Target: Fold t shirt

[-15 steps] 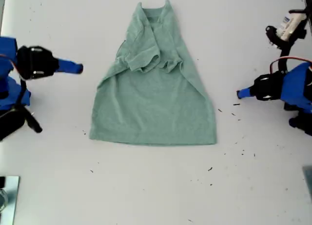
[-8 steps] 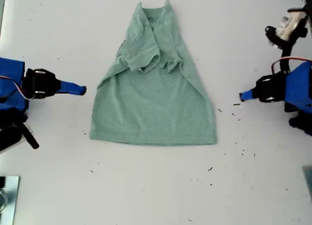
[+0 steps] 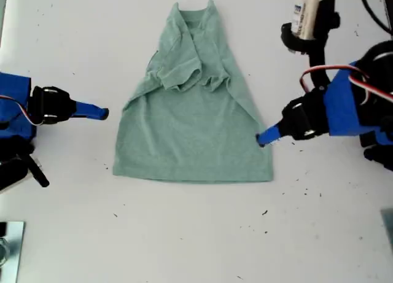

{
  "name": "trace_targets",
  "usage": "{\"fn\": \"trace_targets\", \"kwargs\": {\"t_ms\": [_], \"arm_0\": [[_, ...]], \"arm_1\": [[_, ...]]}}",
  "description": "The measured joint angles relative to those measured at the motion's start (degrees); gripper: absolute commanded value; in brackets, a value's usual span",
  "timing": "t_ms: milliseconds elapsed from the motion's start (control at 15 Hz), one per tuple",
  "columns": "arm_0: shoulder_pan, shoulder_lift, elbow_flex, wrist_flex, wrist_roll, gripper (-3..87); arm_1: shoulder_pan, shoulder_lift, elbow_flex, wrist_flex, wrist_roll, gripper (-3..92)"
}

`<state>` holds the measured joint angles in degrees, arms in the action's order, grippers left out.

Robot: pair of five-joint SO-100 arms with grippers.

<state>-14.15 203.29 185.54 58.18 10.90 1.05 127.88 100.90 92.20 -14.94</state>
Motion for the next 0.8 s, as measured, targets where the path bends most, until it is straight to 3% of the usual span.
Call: {"fn": "trace_targets", "kwargs": {"t_ms": [267,467,533,600,667,800], "arm_0": [[0.00,0.00,0.00,0.00,0.00,-0.2],[0.00,0.35,0.00,0.00,0.00,-0.2],[0.09,0.35,0.00,0.00,0.00,-0.2],[0.09,0.35,0.00,0.00,0.00,-0.2],[0.35,0.35,0.00,0.00,0.00,-0.2],[0.62,0.35,0.00,0.00,0.00,-0.2]], "arm_1": [[-2.81,-5.27,4.57,-2.37,3.08,37.5],[-4.31,-9.40,18.37,-18.63,5.27,35.3],[-4.66,-12.04,21.62,-24.08,5.89,27.7],[-5.01,-15.56,24.35,-29.18,6.86,9.4],[-5.45,-16.52,26.37,-32.70,7.65,0.0],[-5.45,-16.17,32.87,-40.43,8.53,-2.2]]}}
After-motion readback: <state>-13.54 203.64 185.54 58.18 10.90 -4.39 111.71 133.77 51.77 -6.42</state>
